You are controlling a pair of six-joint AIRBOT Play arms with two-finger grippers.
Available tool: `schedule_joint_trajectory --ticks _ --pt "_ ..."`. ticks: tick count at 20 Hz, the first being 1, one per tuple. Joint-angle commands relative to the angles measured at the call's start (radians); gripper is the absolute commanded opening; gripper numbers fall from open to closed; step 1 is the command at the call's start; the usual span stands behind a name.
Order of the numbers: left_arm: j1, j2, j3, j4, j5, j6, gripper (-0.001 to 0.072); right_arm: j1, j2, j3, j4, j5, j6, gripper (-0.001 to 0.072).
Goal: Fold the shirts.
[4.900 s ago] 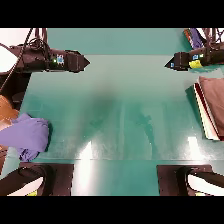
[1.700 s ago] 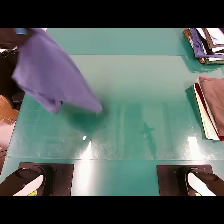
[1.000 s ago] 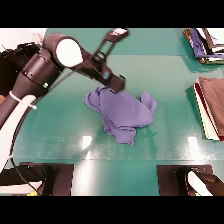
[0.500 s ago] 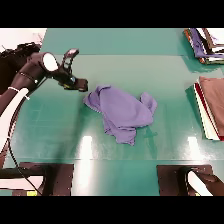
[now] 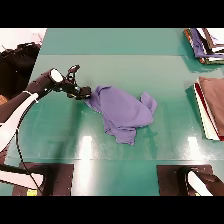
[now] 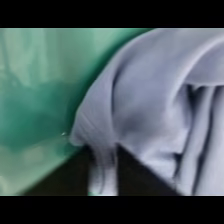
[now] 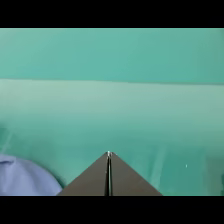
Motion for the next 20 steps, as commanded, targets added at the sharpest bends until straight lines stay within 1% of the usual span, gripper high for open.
schedule_joint_trajectory --ticks 1,4,6,7,8,9,11,13,17,20 --pt "0.003 -0.006 0.006 -0.037 0.016 0.021 0.0025 0.0 0.0 -0.085 -0.002 0.033 0.031 0.0019" --pt "0.017 0.017 0.098 0.031 -0.029 0.021 0.0025 0.0 -0.001 -0.274 -0.014 0.042 0.032 0.0019" --pt "0.031 0.053 0.169 0.063 -0.037 0.021 0.0025 0.0 -0.018 -0.402 -0.032 0.043 0.031 0.0022" --pt "0.031 0.068 0.2 0.076 -0.041 0.022 0.0025 0.002 -0.051 -0.456 -0.024 0.056 0.031 0.0114" --pt "0.031 0.08 0.23 0.088 -0.043 0.022 0.0025 0.011 -0.091 -0.501 -0.024 0.063 0.028 0.0354" --pt "0.031 0.088 0.252 0.088 -0.052 0.022 0.0025 0.032 -0.134 -0.534 -0.021 0.061 0.015 0.045" --pt "0.031 0.096 0.266 0.087 -0.055 0.022 0.0025 0.095 -0.225 -0.582 -0.024 -0.005 0.001 0.045" --pt "0.031 0.092 0.265 0.089 -0.079 0.022 0.0025 0.154 -0.336 -0.578 -0.021 -0.079 0.001 0.045" --pt "0.031 0.091 0.265 0.089 -0.104 0.023 0.0025 0.235 -0.559 -0.446 0.108 -0.123 -0.058 0.0451" --pt "0.031 0.091 0.265 0.089 -0.104 0.022 0.0025 0.286 -0.698 -0.319 0.108 -0.132 -0.058 0.045"
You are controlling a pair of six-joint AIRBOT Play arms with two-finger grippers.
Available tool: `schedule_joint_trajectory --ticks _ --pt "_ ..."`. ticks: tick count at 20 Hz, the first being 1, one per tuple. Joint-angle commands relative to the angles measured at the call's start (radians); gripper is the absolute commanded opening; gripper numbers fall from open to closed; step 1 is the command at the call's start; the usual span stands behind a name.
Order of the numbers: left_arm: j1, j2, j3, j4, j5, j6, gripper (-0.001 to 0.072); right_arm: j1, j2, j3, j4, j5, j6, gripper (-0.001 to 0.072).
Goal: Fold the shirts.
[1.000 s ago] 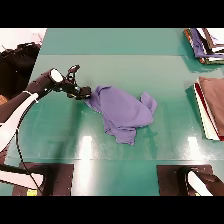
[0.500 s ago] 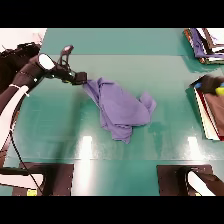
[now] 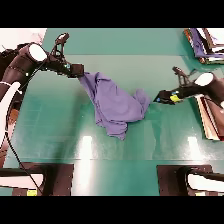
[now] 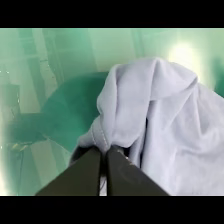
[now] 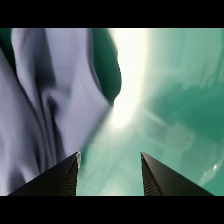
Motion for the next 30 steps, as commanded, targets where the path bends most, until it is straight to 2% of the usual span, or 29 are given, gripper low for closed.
schedule_joint_trajectory --ticks 1,4,5,6,7,10,14,22,30 --pt "0.0 0.001 0.003 0.002 -0.008 0.0 0.0025 0.063 -0.173 0.133 0.034 -0.015 -0.016 0.045" --pt "0.0 0.001 0.003 0.002 -0.02 0.0 0.0025 0.098 -0.284 0.245 0.033 0.023 -0.016 0.0445" --pt "0.0 0.001 0.003 0.002 -0.028 0.0 0.0025 0.108 -0.311 0.278 0.032 0.032 -0.016 0.0369" --pt "0.0 0.002 0.003 0.002 -0.038 0.0 0.0025 0.116 -0.329 0.304 0.031 0.039 -0.016 0.0157" --pt "0.001 0.006 0.003 0.007 -0.048 0.0 0.0025 0.121 -0.336 0.328 0.028 0.039 -0.016 0.0018" --pt "0.001 0.082 0.023 0.136 -0.071 -0.012 0.0025 0.093 -0.282 0.399 0.021 0.056 -0.016 0.0017" --pt "0.003 0.309 0.106 0.361 -0.093 -0.038 0.0025 -0.034 -0.058 0.516 0.022 0.091 -0.016 0.0018" --pt "0.003 0.66 0.235 0.369 -0.062 -0.035 0.0025 -0.252 0.329 0.743 0.022 0.186 -0.016 0.0017" --pt "0.003 0.714 0.414 0.329 -0.061 -0.037 0.0025 -0.52 0.572 0.755 0.025 0.186 -0.015 0.0017"
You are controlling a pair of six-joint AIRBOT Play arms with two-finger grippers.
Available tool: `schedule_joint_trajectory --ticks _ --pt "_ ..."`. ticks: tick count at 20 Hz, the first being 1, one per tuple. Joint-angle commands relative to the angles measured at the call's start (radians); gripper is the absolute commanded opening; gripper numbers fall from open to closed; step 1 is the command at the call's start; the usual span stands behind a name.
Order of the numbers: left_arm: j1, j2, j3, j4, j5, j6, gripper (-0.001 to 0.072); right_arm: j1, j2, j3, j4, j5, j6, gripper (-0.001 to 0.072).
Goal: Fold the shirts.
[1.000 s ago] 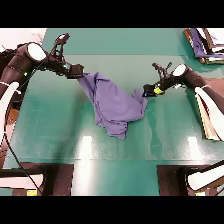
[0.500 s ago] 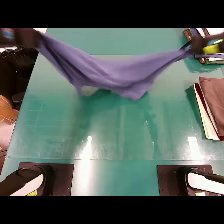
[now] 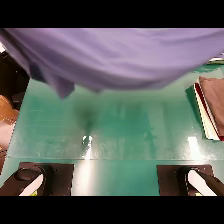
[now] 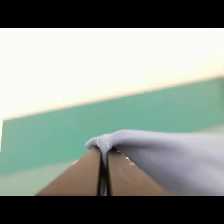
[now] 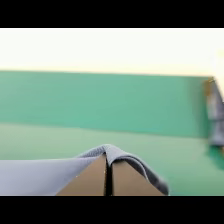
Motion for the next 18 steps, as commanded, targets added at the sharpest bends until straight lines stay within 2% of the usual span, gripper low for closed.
schedule_joint_trajectory --ticks 1,5,8,10,13,16,18 --pt "-0.001 0.013 0.053 -0.043 -0.024 0.0 0.0025 -0.112 0.069 0.005 0.002 0.002 0.002 0.0017" --pt "0.0 -0.058 -0.076 -0.048 -0.253 0.001 0.0025 -0.079 -0.016 -0.06 0.019 0.056 0.031 0.0016" --pt "0.0 -0.13 -0.354 -0.048 -0.299 0.001 0.0025 0.048 -0.142 -0.188 -0.013 0.09 0.047 0.0017" --pt "0.0 -0.183 -0.572 -0.048 -0.188 0.001 0.0025 0.149 -0.252 -0.293 -0.087 0.078 0.051 0.0017" --pt "0.0 -0.311 -0.818 -0.034 0.133 0.002 0.0025 0.236 -0.426 -0.391 -0.124 -0.027 0.058 0.0017" --pt "0.0 -0.488 -0.809 -0.013 0.348 0.002 0.0025 0.281 -0.582 -0.362 -0.123 -0.143 0.058 0.0017" --pt "0.0 -0.565 -0.752 -0.012 0.425 0.002 0.0026 0.297 -0.658 -0.283 -0.122 -0.153 0.058 0.0018"
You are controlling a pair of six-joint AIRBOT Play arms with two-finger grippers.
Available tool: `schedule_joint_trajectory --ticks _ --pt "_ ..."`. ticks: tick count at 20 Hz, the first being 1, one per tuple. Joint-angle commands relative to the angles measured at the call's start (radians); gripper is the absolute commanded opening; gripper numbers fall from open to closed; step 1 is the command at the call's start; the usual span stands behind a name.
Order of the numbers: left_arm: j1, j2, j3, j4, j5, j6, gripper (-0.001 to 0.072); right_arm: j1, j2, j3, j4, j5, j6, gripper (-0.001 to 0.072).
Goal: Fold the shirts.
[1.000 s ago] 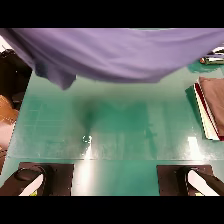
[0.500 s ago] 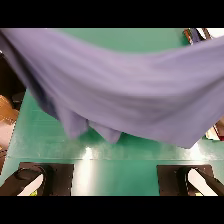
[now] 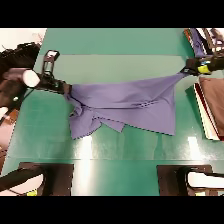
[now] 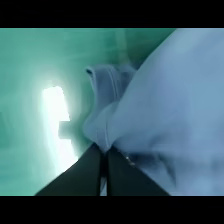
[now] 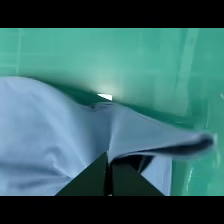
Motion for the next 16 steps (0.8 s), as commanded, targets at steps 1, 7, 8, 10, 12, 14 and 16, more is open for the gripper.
schedule_joint_trajectory --ticks 1,7,8,10,12,14,16 --pt "0.0 -0.146 0.038 0.011 0.21 0.001 0.0026 0.041 -0.152 0.089 -0.01 -0.056 0.002 0.0018" --pt "0.081 -0.16 0.258 0.013 -0.095 -0.003 0.0499 -0.005 -0.162 0.251 -0.012 0.131 0.001 0.0389" --pt "0.104 -0.156 0.265 -0.011 -0.193 -0.003 0.0499 -0.019 -0.128 0.222 -0.011 0.142 0.001 0.0389" --pt "0.124 -0.151 0.238 -0.038 -0.322 -0.001 0.0499 -0.046 -0.052 0.133 -0.012 0.136 0.001 0.0389" --pt "0.114 -0.138 0.171 -0.079 -0.343 -0.002 0.0499 -0.068 0.035 0.01 -0.012 0.113 0.0 0.0388" --pt "0.095 -0.111 0.089 -0.125 -0.302 -0.022 0.0499 -0.083 0.117 -0.108 -0.012 0.084 -0.009 0.0388" --pt "0.069 -0.085 0.019 -0.125 -0.285 -0.046 0.0499 -0.088 0.186 -0.208 -0.014 0.046 -0.01 0.0388"
